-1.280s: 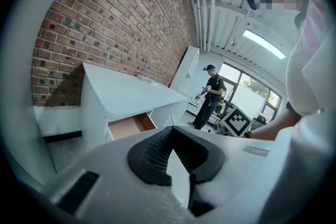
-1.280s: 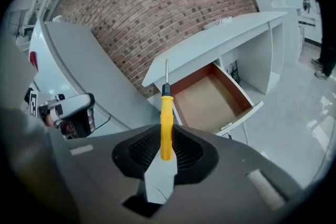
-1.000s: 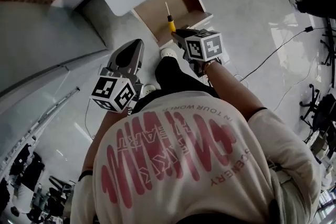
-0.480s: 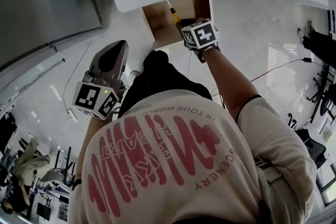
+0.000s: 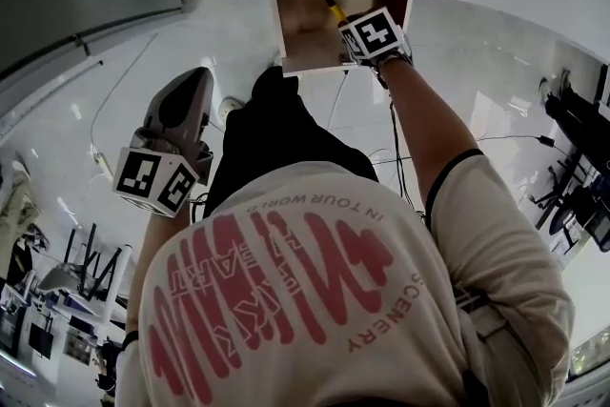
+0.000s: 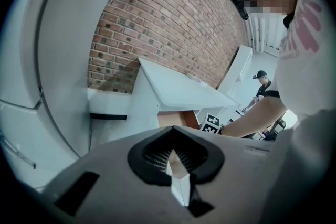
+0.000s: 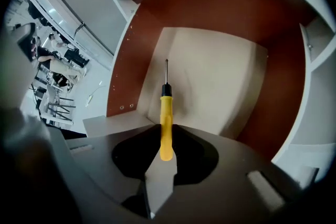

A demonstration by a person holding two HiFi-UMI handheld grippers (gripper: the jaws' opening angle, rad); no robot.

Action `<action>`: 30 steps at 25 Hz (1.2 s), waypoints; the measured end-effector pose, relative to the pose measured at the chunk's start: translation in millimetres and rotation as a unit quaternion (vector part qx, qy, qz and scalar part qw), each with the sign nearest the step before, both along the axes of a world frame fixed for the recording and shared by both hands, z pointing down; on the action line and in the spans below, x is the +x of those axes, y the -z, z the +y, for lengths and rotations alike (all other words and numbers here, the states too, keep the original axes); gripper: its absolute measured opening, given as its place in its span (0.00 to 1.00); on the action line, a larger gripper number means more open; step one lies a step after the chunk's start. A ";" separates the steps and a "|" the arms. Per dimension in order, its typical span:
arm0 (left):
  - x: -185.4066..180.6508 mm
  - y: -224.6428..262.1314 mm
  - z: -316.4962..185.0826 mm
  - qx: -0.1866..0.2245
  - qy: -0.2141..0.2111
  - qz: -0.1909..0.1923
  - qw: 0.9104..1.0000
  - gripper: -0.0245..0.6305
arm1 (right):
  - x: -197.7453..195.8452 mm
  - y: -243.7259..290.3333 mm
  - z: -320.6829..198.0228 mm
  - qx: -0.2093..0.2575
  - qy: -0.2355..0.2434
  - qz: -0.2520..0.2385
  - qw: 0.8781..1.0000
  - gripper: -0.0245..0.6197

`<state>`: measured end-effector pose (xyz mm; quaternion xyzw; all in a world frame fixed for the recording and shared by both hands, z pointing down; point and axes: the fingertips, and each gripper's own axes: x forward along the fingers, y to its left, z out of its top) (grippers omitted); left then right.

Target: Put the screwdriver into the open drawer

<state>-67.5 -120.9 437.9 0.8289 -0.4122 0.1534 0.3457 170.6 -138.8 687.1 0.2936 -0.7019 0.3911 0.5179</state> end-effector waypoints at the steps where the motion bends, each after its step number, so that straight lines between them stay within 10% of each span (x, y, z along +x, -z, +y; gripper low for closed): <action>1: -0.4 -1.8 1.4 -0.003 0.000 -0.001 1.000 0.04 | 1.2 -3.7 -0.3 -0.003 0.005 0.006 1.000 0.17; 30: 12.1 -29.4 28.3 -0.047 -0.011 -0.021 0.999 0.04 | 19.7 -59.9 0.7 -0.027 0.093 0.100 0.990 0.17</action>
